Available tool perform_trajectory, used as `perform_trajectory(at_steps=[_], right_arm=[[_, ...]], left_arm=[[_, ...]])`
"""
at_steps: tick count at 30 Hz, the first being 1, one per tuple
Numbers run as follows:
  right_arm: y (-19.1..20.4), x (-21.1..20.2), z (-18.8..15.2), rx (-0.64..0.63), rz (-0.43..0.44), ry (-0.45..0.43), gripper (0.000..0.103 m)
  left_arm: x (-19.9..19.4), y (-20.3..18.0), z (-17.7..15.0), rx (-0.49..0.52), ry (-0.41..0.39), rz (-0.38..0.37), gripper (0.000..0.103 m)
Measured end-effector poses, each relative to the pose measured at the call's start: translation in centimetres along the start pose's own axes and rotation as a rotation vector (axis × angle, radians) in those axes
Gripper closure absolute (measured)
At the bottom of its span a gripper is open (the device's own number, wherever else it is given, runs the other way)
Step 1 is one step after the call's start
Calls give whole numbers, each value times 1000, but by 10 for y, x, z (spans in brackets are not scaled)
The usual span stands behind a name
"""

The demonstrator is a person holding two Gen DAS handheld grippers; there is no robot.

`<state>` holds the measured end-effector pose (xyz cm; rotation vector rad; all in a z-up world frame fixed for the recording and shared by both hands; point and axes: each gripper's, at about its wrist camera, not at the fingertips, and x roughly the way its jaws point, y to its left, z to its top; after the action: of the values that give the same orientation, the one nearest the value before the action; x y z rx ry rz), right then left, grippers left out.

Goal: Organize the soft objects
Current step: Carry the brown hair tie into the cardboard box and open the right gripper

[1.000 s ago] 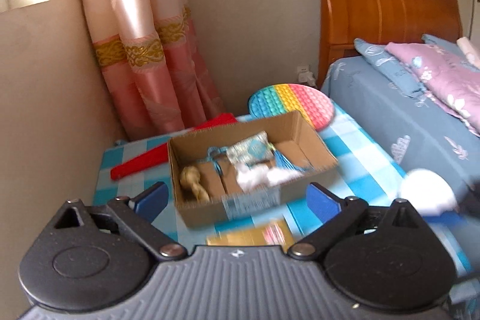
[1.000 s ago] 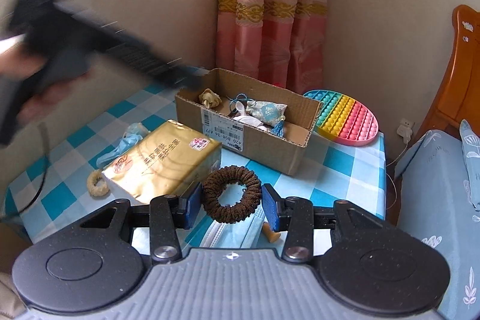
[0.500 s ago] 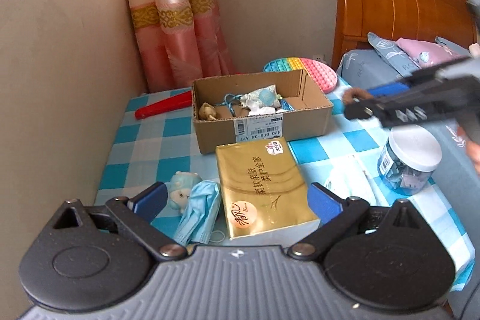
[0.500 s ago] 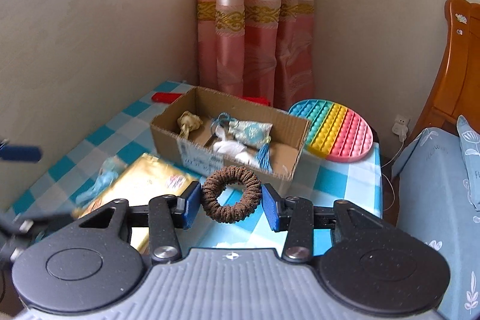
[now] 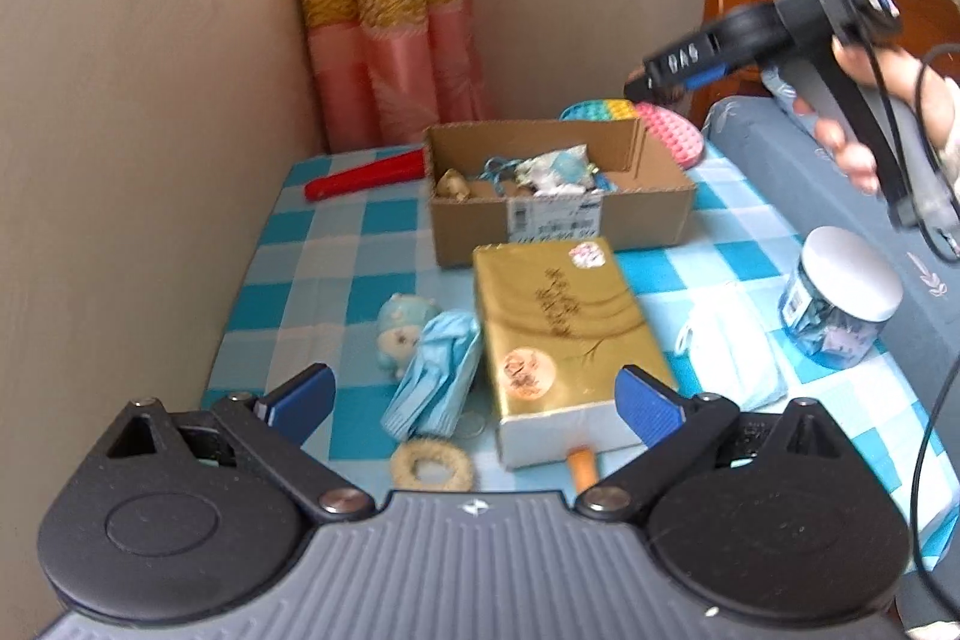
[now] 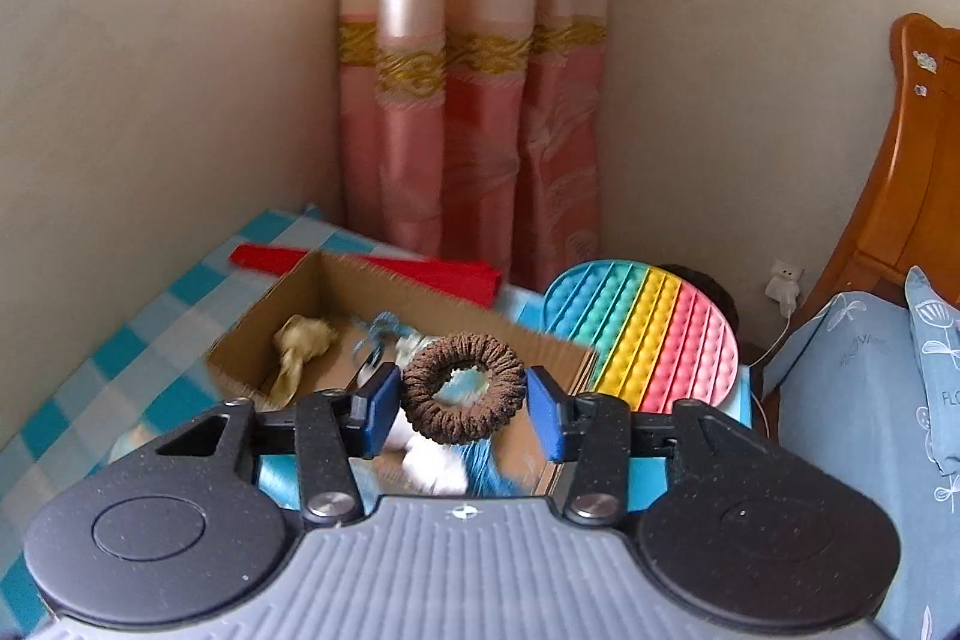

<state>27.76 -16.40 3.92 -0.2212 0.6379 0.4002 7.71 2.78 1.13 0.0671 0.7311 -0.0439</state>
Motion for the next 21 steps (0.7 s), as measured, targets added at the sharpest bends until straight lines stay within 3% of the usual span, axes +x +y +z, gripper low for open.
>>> perform_trajectory(at_steps=[2, 4, 5, 9, 17, 21], right_arm=[[-4, 7, 5, 15, -3, 3, 30], [-6, 10, 6, 23, -30, -14, 5], [-7, 10, 5, 33, -27, -18, 1], [-9, 0, -1, 74, 29, -23, 0], [19, -33, -27, 23, 62, -24, 0], [30, -49, -45, 24, 120, -27, 0]], left_arm=[[1, 3, -2, -8, 6, 8, 4], [1, 6, -3, -15, 9, 13, 4], [0, 8, -4, -16, 10, 15, 4], [2, 11, -6, -19, 21, 22, 4], [0, 15, -11, -20, 18, 10, 4], [0, 16, -17, -16, 29, -1, 4]])
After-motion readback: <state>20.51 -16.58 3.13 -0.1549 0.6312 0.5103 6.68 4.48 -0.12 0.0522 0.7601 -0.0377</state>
